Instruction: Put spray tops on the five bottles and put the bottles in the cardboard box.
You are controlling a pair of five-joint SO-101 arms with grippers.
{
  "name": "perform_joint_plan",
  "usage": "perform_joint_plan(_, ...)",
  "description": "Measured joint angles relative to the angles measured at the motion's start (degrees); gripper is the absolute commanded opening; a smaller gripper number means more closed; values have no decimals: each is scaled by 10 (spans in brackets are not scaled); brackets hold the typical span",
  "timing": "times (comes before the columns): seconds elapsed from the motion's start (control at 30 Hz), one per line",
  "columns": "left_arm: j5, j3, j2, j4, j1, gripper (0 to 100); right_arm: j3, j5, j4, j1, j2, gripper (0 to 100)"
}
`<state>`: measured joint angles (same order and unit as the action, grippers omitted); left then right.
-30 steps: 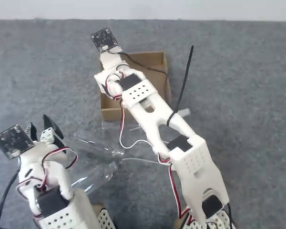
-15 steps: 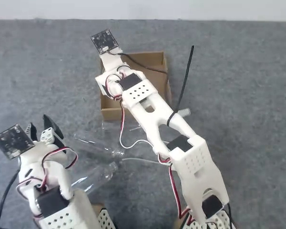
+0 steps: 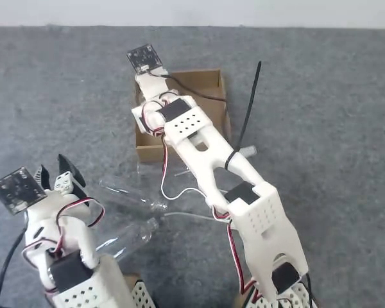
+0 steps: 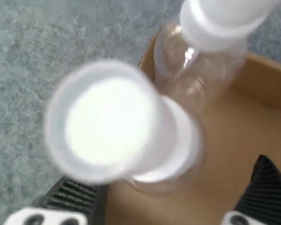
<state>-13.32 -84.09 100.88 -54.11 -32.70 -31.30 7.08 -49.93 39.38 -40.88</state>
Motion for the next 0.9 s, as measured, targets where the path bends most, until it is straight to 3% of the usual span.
perform_joint_plan(0.5, 0, 0, 0, 1, 0, 130, 0, 2, -113, 18, 14, 362)
perform_joint_plan(0.73, 0, 0, 0, 1, 0, 130, 0, 2, -173, 32, 76, 194)
perform_joint_plan(0.9, 0, 0, 0, 1, 0, 130, 0, 2, -198, 33, 113, 154)
